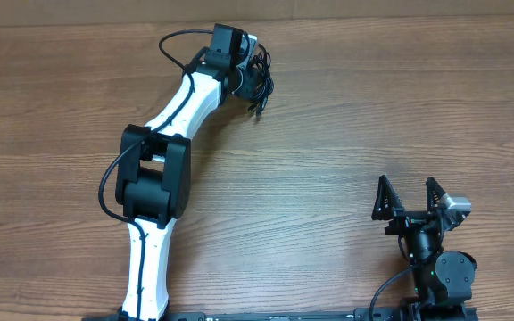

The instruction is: Untangle cables

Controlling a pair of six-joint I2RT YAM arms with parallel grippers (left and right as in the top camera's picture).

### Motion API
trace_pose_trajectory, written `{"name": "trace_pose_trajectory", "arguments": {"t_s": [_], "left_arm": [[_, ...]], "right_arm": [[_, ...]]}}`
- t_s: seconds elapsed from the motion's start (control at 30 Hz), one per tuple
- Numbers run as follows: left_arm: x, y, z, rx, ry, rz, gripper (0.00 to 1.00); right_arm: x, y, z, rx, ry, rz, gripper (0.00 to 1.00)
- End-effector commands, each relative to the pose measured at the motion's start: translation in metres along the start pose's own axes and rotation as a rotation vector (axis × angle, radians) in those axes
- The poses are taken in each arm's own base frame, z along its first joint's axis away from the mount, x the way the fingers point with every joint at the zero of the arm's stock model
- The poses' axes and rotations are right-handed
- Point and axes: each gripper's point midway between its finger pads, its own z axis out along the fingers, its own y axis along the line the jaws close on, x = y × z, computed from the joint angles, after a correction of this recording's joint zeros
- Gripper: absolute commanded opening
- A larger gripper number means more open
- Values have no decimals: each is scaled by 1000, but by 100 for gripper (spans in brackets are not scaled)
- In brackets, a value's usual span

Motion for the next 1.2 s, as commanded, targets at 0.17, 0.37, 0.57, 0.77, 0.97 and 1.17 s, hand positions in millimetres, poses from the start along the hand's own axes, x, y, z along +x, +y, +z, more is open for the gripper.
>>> {"name": "trace_pose_trajectory", "arguments": {"t_s": [0.17, 0.37, 0.57, 0.77, 0.97, 1.17], "left_arm": [[-22, -43, -54, 198, -35, 127, 4], [-41, -71, -137, 310, -116, 375, 4], [-35, -102, -218, 451, -176, 556, 4], [3, -119, -278, 565, -106, 618, 4], [46, -121, -308, 614, 29, 648, 4], [70, -131, -322, 712, 121, 579, 4]], "right_arm": [[1, -3, 0, 13, -8, -7, 100], [1, -3, 0, 13, -8, -7, 100], [1, -3, 0, 13, -8, -7, 100], [1, -3, 0, 13, -8, -7, 100], [1, -3, 0, 13, -8, -7, 100], [1, -3, 0, 13, -9, -7, 100]]}}
